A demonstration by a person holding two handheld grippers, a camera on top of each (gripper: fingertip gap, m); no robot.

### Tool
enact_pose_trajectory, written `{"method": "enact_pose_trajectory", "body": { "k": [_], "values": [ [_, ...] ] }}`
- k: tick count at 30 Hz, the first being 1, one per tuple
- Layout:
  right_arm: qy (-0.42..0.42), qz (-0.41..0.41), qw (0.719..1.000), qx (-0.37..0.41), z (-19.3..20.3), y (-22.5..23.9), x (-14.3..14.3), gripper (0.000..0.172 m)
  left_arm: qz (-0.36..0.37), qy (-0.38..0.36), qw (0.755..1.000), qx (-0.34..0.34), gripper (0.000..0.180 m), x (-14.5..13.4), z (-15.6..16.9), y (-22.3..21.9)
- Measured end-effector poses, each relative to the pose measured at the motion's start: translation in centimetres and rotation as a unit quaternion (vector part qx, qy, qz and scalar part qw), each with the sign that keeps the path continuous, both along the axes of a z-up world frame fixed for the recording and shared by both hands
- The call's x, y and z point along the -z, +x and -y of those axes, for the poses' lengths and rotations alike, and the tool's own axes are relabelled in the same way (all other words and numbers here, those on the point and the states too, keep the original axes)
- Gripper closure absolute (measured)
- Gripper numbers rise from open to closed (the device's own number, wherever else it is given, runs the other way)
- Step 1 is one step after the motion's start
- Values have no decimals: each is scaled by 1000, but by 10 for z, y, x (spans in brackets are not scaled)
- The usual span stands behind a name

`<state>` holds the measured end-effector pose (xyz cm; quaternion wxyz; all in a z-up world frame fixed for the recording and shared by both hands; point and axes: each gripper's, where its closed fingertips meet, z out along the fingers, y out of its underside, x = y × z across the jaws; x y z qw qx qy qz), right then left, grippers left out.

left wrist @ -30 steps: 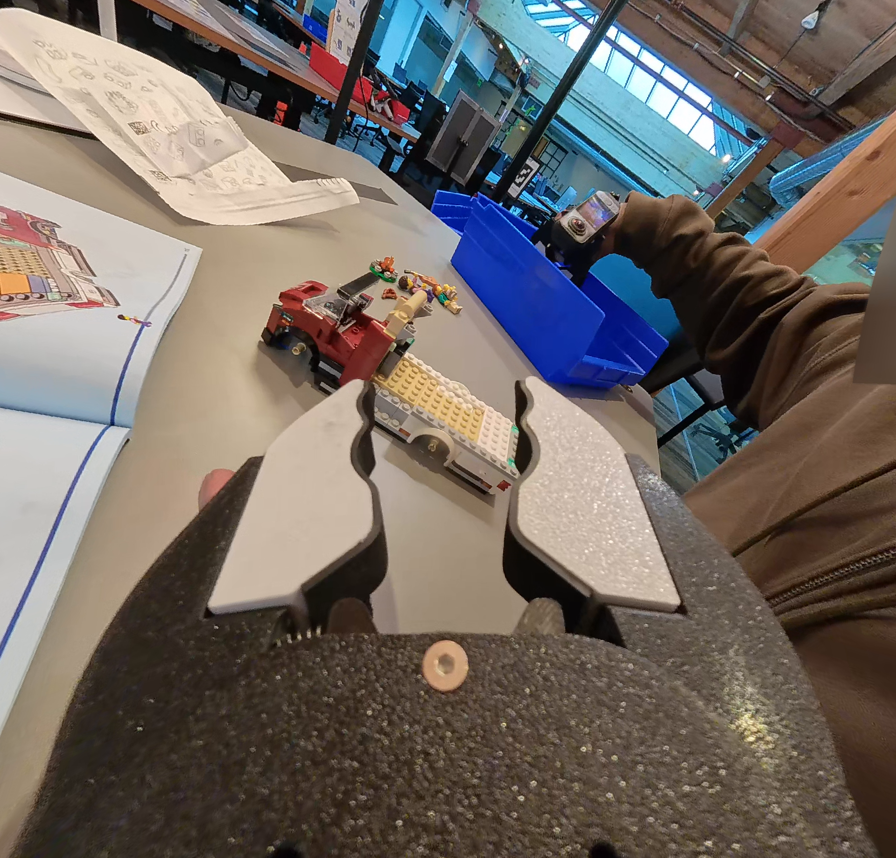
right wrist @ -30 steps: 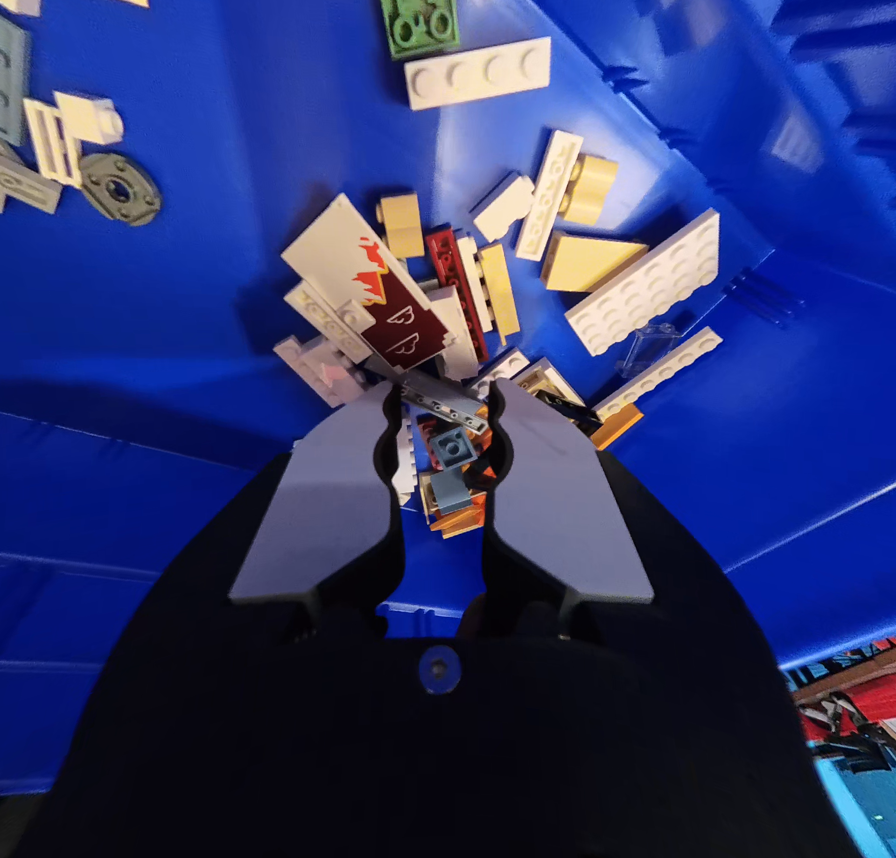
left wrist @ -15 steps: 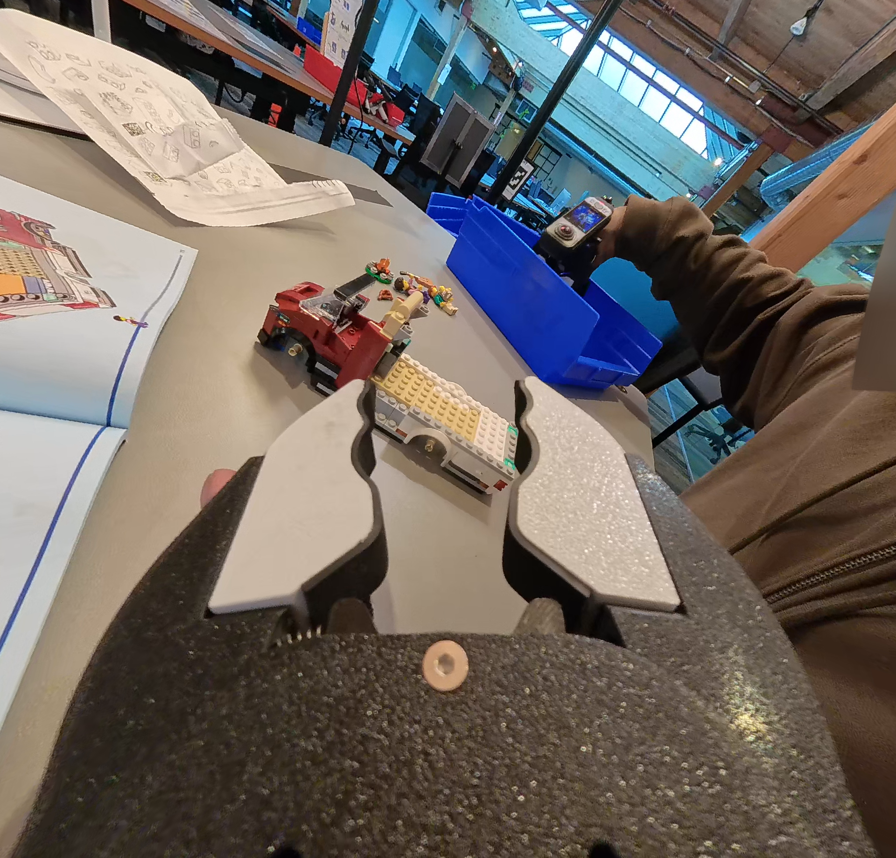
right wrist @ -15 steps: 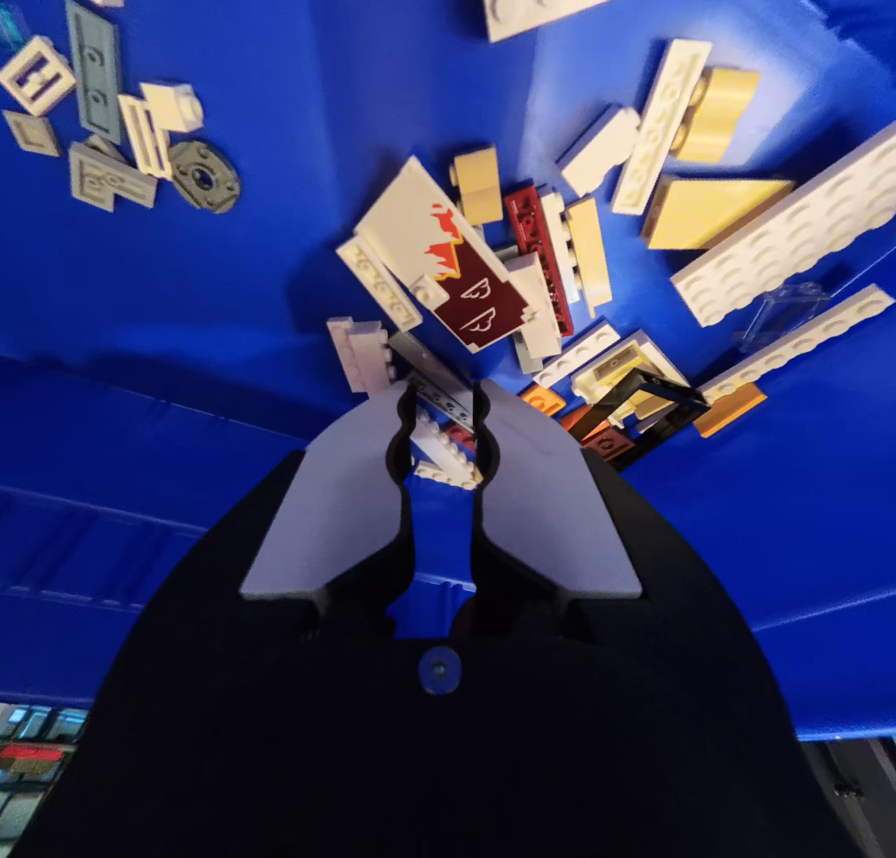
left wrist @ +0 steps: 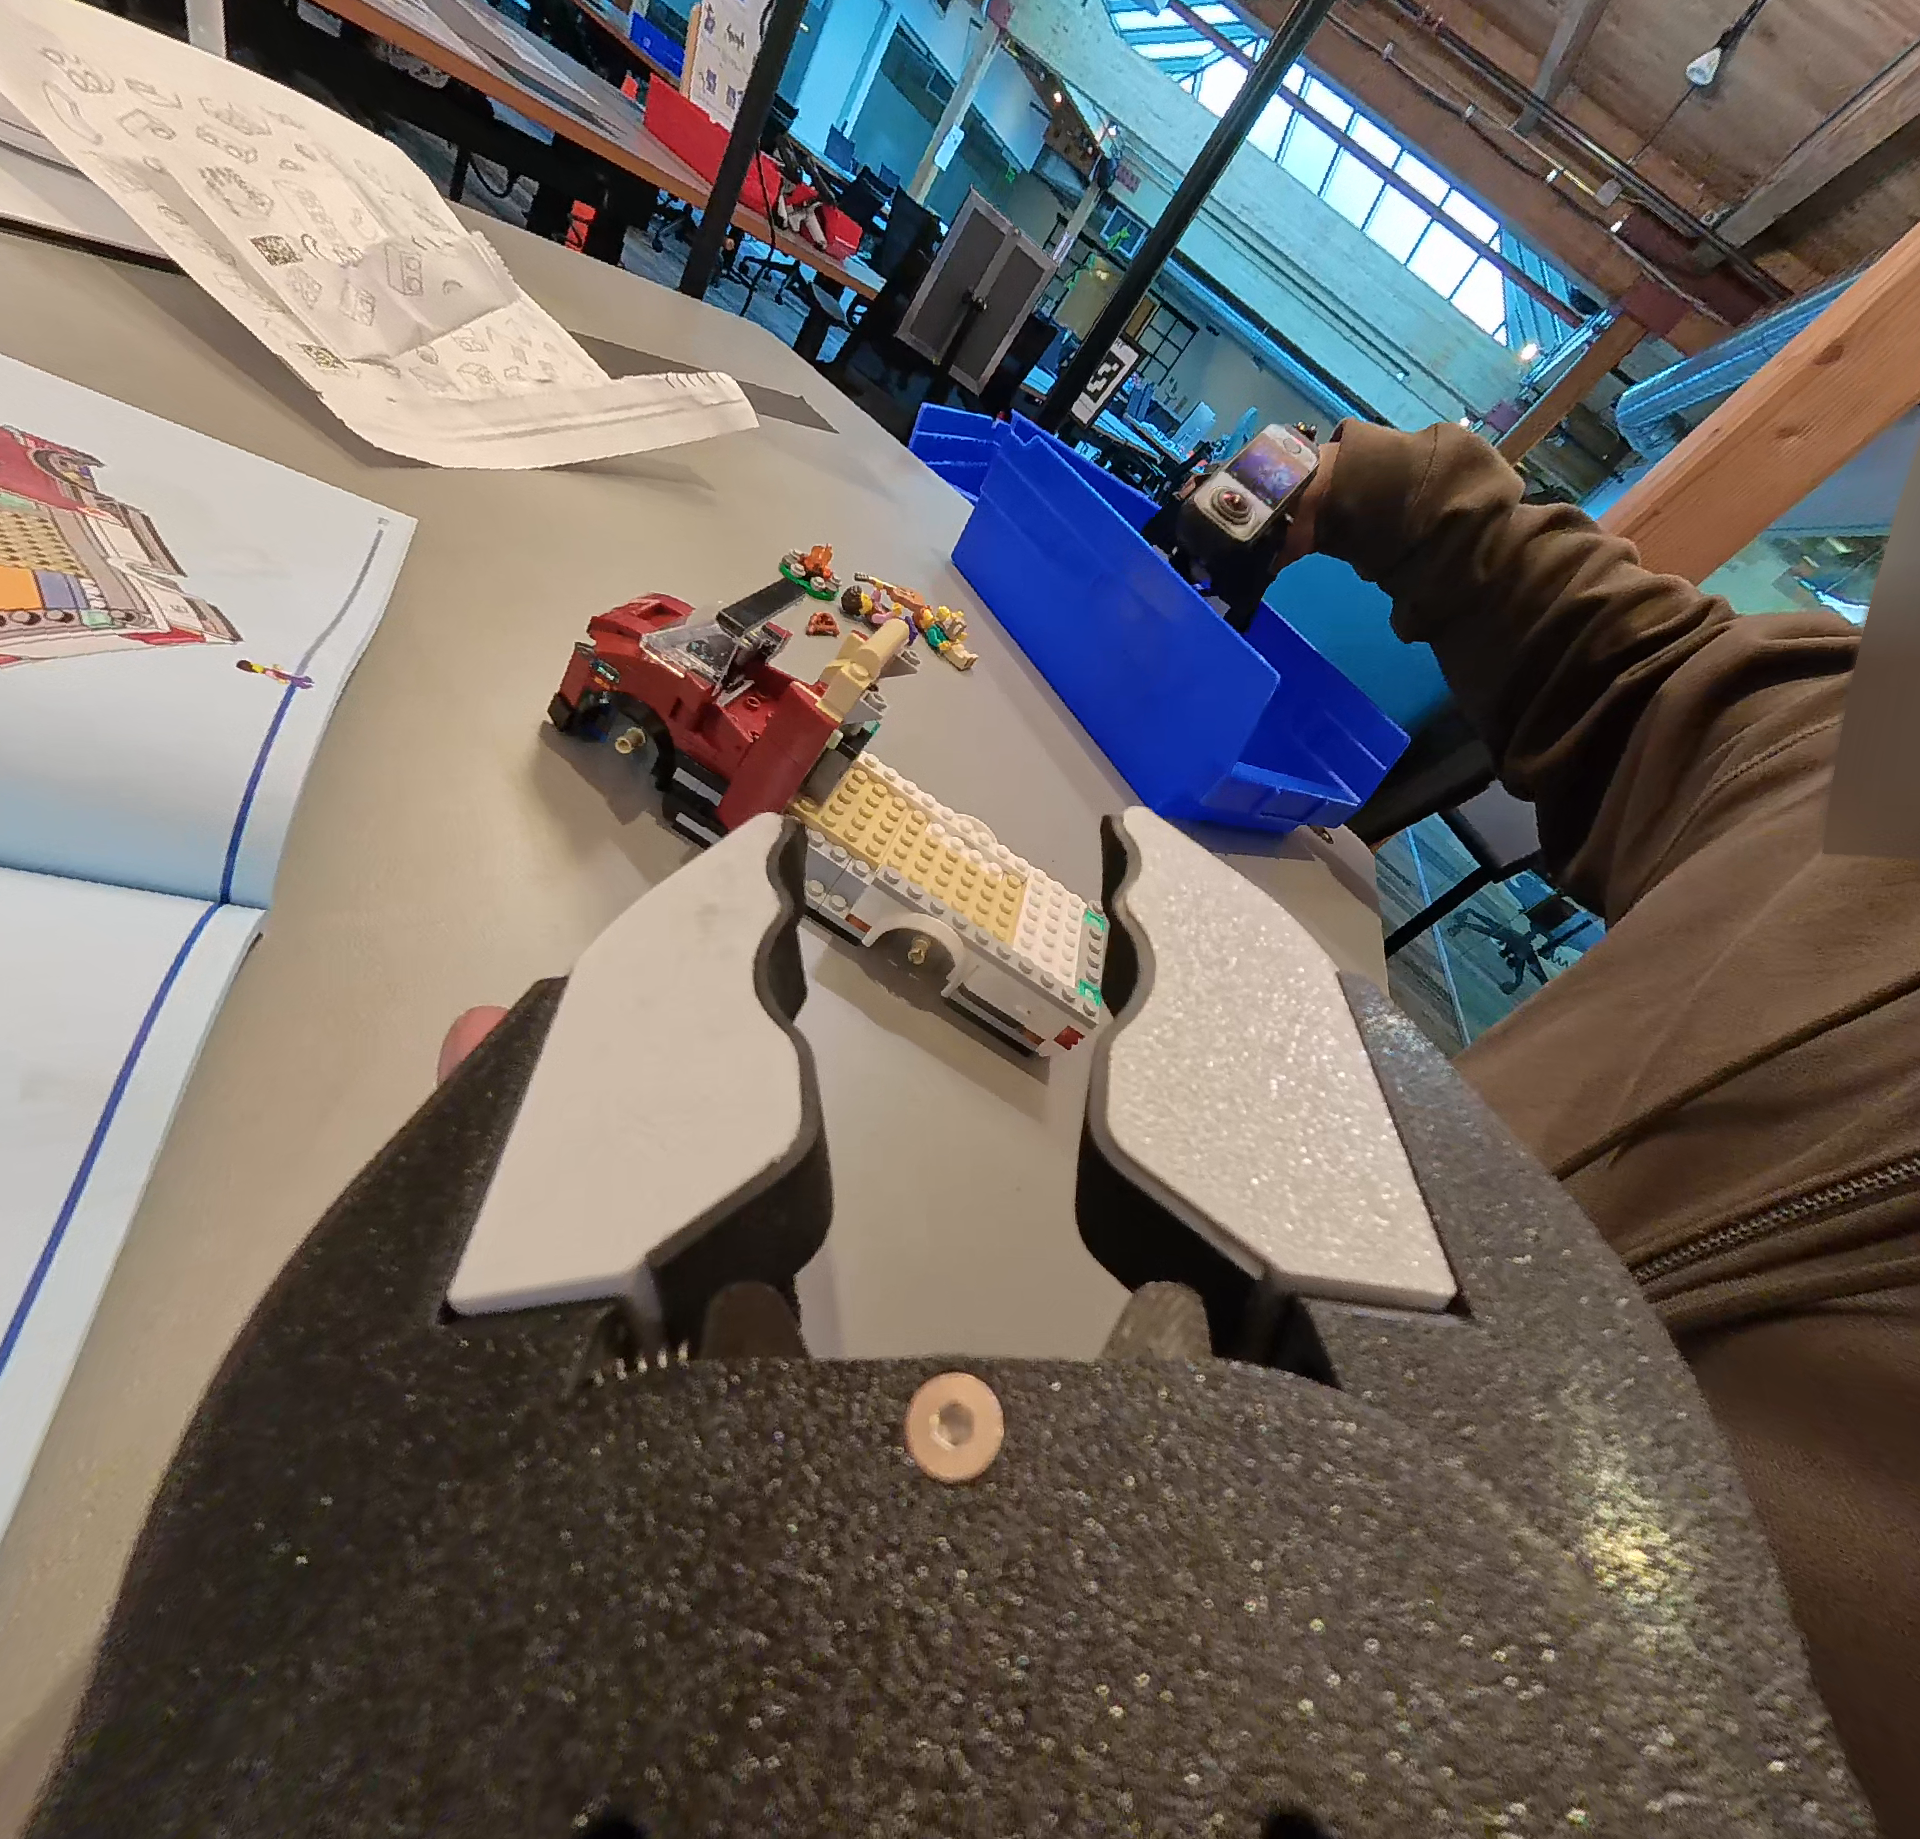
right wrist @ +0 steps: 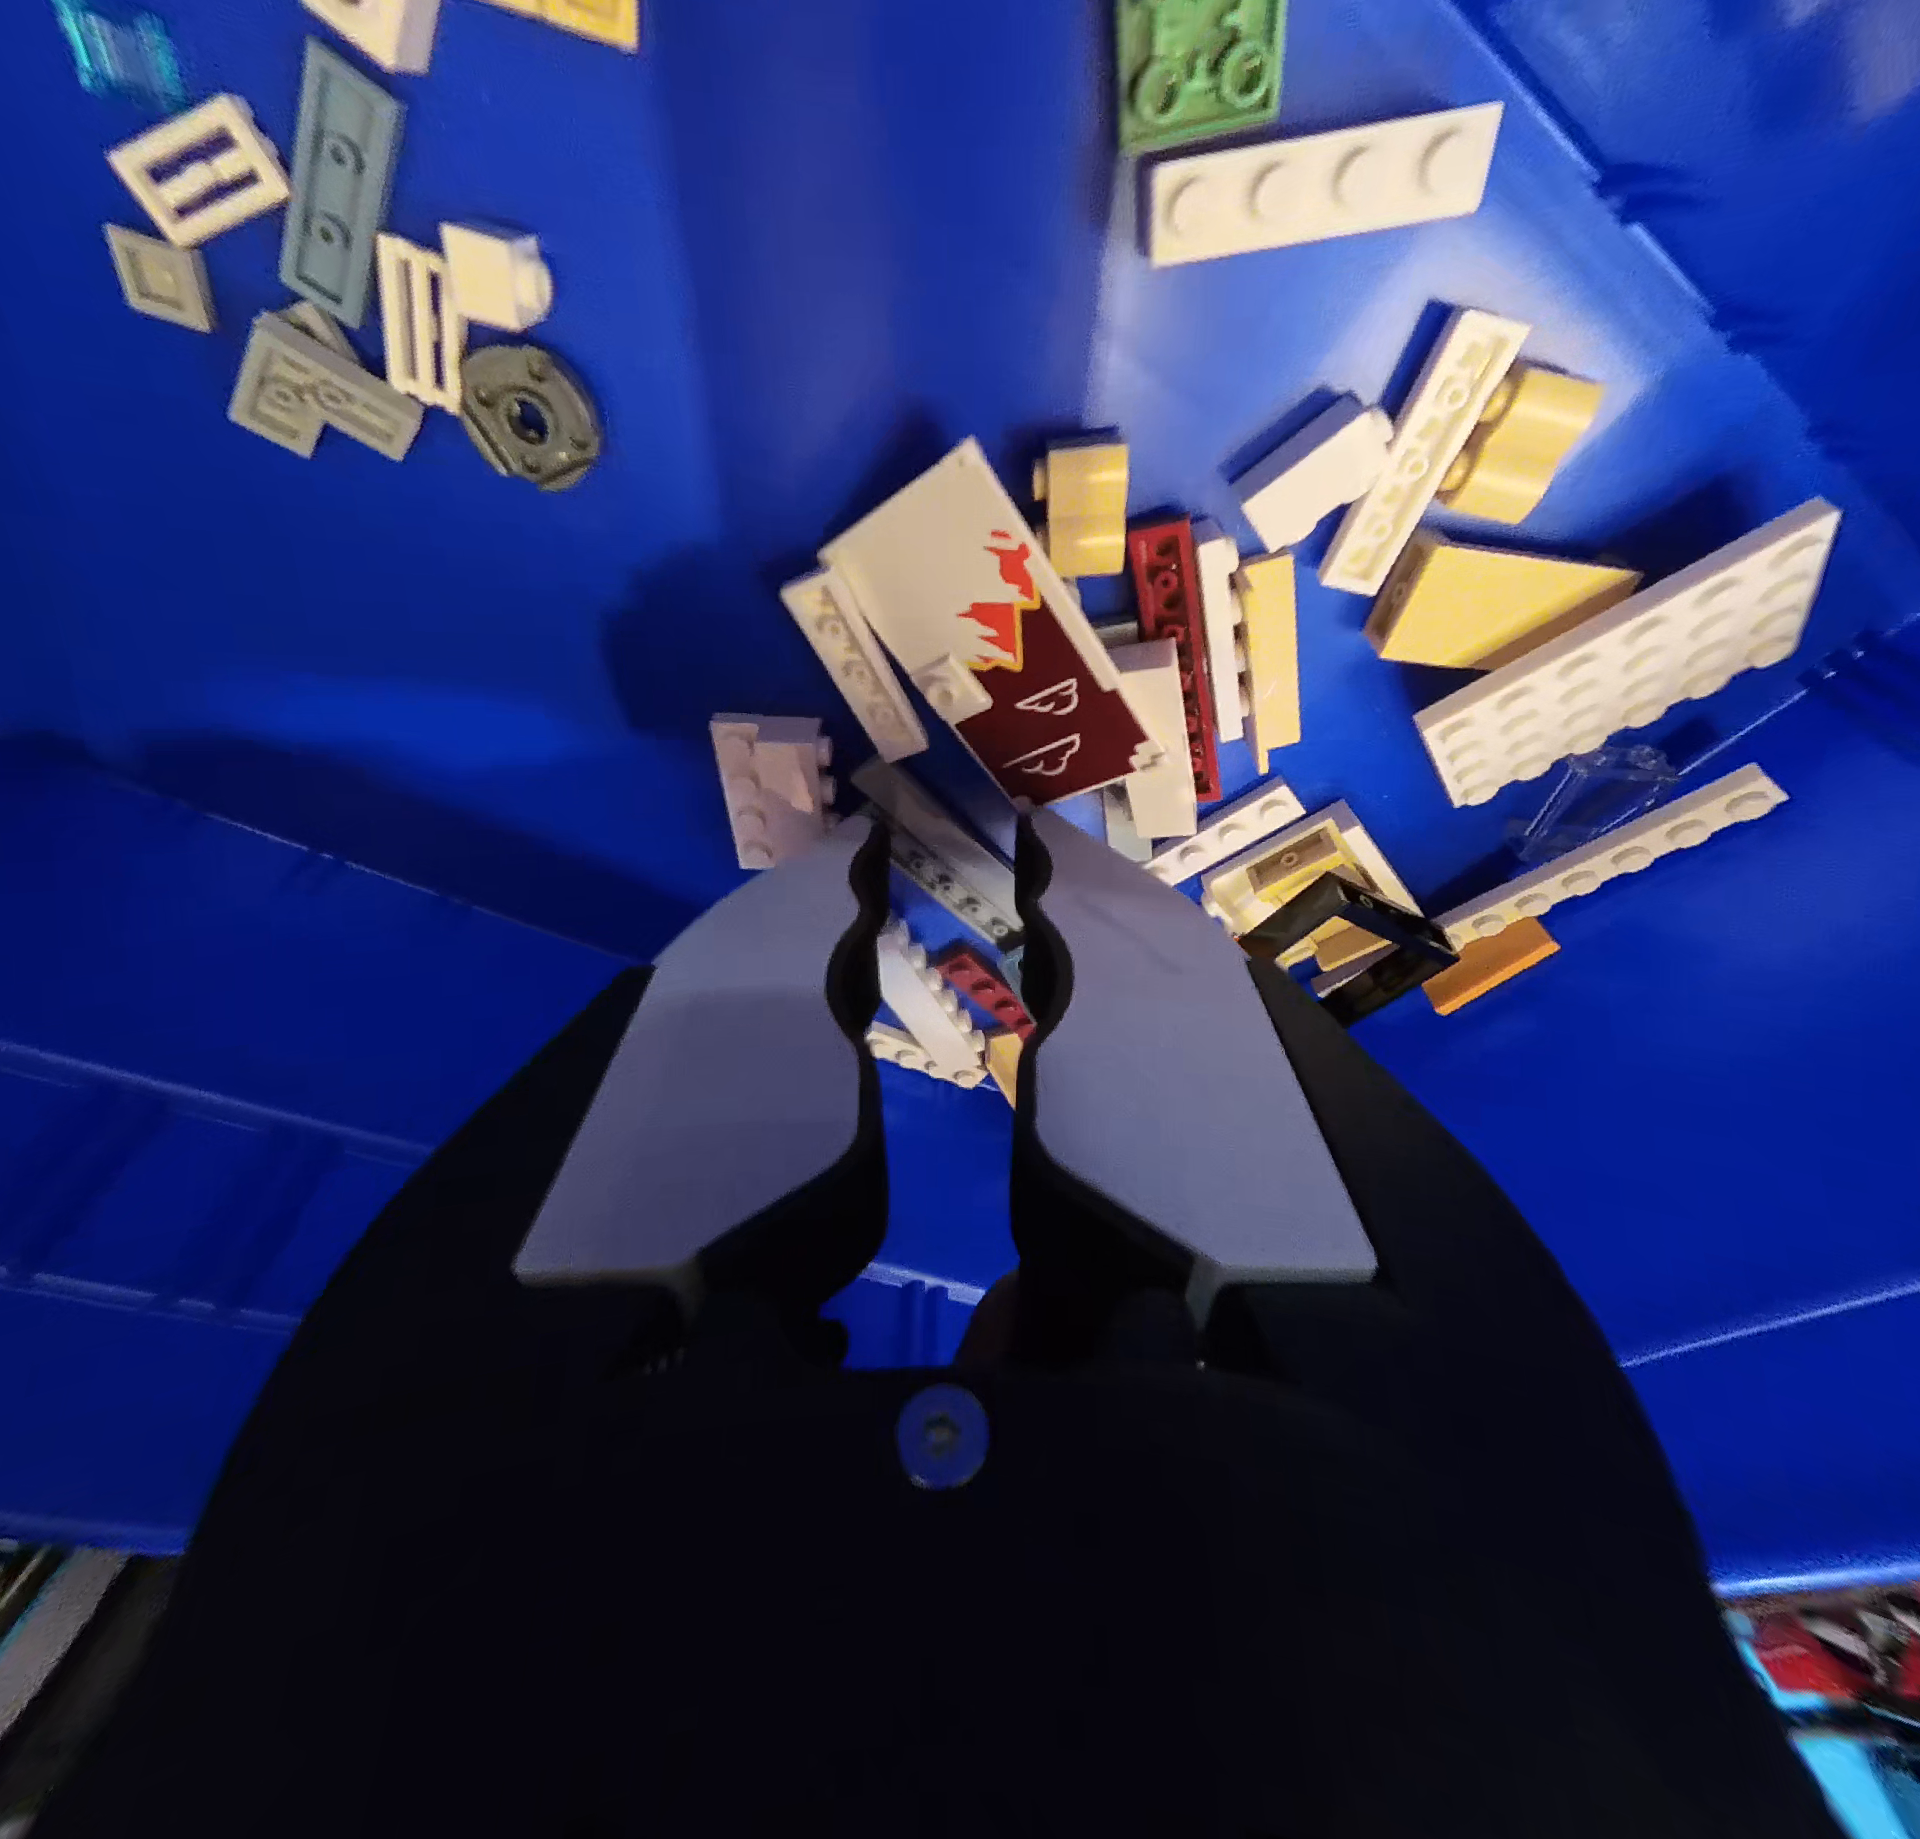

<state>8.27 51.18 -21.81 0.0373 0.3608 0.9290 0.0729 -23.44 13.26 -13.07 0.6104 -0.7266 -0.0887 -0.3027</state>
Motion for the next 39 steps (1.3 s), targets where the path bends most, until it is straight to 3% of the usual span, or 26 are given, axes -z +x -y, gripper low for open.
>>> {"method": "enact_pose_trajectory", "body": {
  "k": [11, 23, 28, 39],
  "values": [
    [25, -67, 996, 58, -23, -15, -7, 147, 2, -1, 1000, 3, 125, 0, 0, 0],
    [28, -37, 998, 39, -24, -2, 1, 145, 4, -5, 1000, 7, 126, 1, -1, 1],
    [27, 5, 998, 59, -22, 7, 0, 153, 3, -1, 1000, 4, 126, 0, 0, 0],
    [42, -13, 999, 26, -18, 0, 2, 151, 2, -4, 1000, 8, 126, 1, 0, 2]
  ]
}}
